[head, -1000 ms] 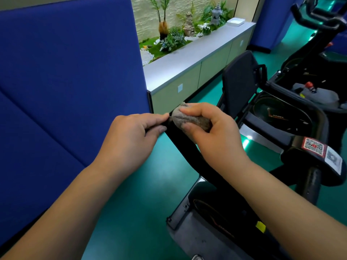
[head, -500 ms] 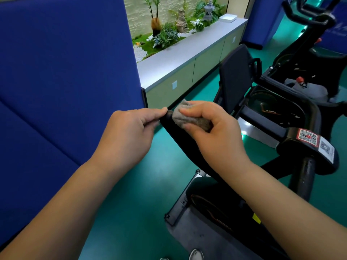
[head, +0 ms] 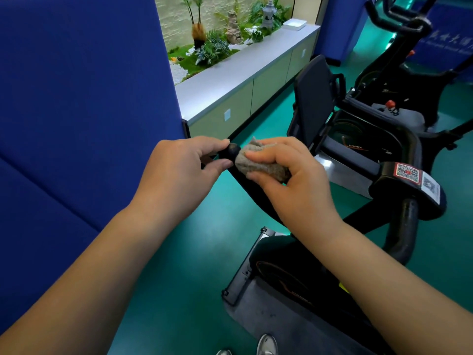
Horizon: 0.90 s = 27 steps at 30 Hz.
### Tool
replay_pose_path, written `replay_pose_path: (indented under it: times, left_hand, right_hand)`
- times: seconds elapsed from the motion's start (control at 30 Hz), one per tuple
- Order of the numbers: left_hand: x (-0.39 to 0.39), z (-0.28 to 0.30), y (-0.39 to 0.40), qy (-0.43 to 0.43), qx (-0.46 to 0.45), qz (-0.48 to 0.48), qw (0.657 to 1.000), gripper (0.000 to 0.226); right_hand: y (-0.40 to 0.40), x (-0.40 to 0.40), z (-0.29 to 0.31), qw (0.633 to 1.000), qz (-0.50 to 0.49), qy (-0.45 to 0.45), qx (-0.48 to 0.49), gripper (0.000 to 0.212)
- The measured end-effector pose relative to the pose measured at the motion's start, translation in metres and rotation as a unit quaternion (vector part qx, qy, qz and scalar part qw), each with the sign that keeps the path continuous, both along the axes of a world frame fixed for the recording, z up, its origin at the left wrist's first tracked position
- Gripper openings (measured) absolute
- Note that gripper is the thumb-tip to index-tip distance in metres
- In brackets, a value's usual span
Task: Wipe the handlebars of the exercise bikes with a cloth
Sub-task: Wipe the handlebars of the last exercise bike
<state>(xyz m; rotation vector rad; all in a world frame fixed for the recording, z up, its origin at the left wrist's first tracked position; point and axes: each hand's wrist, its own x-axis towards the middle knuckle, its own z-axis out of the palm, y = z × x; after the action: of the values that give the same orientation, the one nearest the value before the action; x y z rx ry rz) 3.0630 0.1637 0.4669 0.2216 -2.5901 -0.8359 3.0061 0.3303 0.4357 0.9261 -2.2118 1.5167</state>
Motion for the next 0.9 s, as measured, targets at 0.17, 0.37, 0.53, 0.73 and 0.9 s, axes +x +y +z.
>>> replay_pose_path:
  times: [0.17, 0.37, 0.53, 0.73, 0.9]
  left_hand:
    - [-0.001, 0.002, 0.000, 0.014, -0.022, -0.005, 1.000, 0.028]
    - [-0.002, -0.006, 0.004, 0.056, -0.072, -0.019, 0.996, 0.034]
    - [-0.009, -0.027, 0.015, 0.119, -0.143, -0.103, 0.977, 0.030]
    - [-0.007, -0.030, 0.009, 0.117, -0.171, -0.131, 0.969, 0.039]
    - [-0.001, -0.033, 0.017, 0.118, -0.209, -0.121, 0.963, 0.045]
  right_hand:
    - [0.042, 0.019, -0.017, 0.995, 0.020, -0.024, 0.089, 0.031]
    - [0.019, 0.008, -0.004, 0.999, -0.016, -0.028, 0.034, 0.028]
    - [0.028, 0.009, -0.011, 0.998, -0.010, -0.008, 0.056, 0.025]
    - [0.077, 0.025, -0.010, 0.989, 0.032, -0.037, 0.141, 0.028]
    - [0.041, 0.029, -0.017, 0.992, -0.031, -0.007, 0.118, 0.023]
